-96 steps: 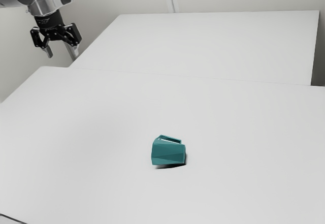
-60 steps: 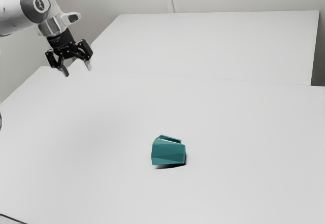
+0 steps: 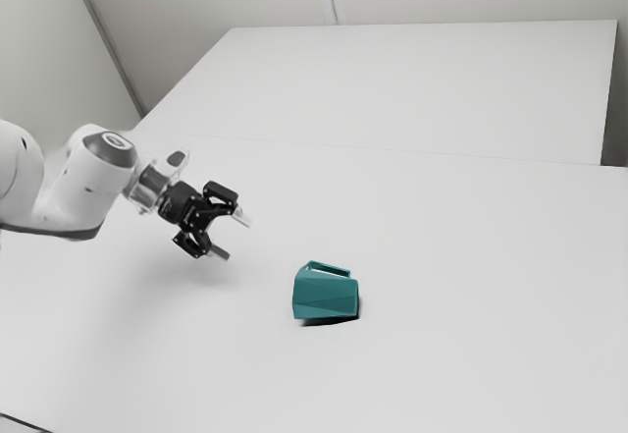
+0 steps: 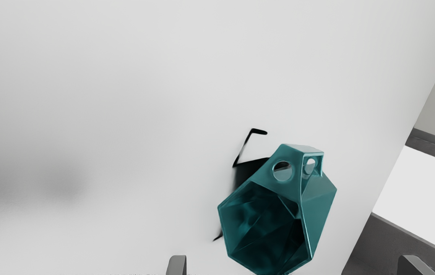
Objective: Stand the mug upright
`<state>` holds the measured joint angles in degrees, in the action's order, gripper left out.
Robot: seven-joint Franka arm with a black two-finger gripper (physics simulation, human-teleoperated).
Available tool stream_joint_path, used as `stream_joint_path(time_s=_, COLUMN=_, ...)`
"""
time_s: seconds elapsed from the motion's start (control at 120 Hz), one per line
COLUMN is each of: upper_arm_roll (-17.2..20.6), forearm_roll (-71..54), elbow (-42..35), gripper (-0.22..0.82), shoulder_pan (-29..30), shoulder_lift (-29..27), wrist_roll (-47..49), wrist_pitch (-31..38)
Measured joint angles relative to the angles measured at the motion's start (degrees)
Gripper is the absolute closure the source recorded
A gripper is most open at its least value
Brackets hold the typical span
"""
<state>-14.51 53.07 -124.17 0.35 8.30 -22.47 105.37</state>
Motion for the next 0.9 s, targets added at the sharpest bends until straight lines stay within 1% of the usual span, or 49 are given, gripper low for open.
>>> stream_joint_path(time_s=0.117, upper_arm_roll=1.5, forearm_roll=0.9, elbow=-4.7, gripper=0.0, shoulder_pan=-0.9, shoulder_lift=-2.4, wrist_roll=-4.4, wrist_pitch=3.5)
stream_joint_path(time_s=0.217, upper_arm_roll=2.6, forearm_roll=2.3, elbow=-8.9, gripper=0.0, shoulder_pan=-1.6, shoulder_lift=-5.6, wrist_roll=-7.6, wrist_pitch=8.2)
stream_joint_path(time_s=0.325, upper_arm_roll=4.2, forearm_roll=7.7, elbow=-10.5, gripper=0.0, shoulder_pan=-2.7, shoulder_lift=-5.1, wrist_roll=-10.5, wrist_pitch=12.7)
stream_joint_path(time_s=0.425, upper_arm_roll=5.7, forearm_roll=13.4, elbow=-10.9, gripper=0.0, shoulder_pan=-3.5, shoulder_lift=-4.3, wrist_roll=-12.8, wrist_pitch=15.4)
stream_joint_path(time_s=0.525, upper_arm_roll=7.1, forearm_roll=18.9, elbow=-11.4, gripper=0.0, shoulder_pan=-3.5, shoulder_lift=-3.7, wrist_roll=-14.7, wrist_pitch=17.0)
stream_joint_path(time_s=0.625, upper_arm_roll=7.8, forearm_roll=23.1, elbow=-14.1, gripper=0.0, shoulder_pan=-3.5, shoulder_lift=-3.4, wrist_roll=-16.3, wrist_pitch=17.9)
stream_joint_path(time_s=0.708, upper_arm_roll=8.3, forearm_roll=24.7, elbow=-15.3, gripper=0.0, shoulder_pan=-3.2, shoulder_lift=-3.4, wrist_roll=-17.4, wrist_pitch=18.4)
stream_joint_path(time_s=0.9, upper_arm_roll=9.7, forearm_roll=27.0, elbow=-15.3, gripper=0.0, shoulder_pan=-3.4, shoulder_lift=-3.3, wrist_roll=-19.5, wrist_pitch=19.2)
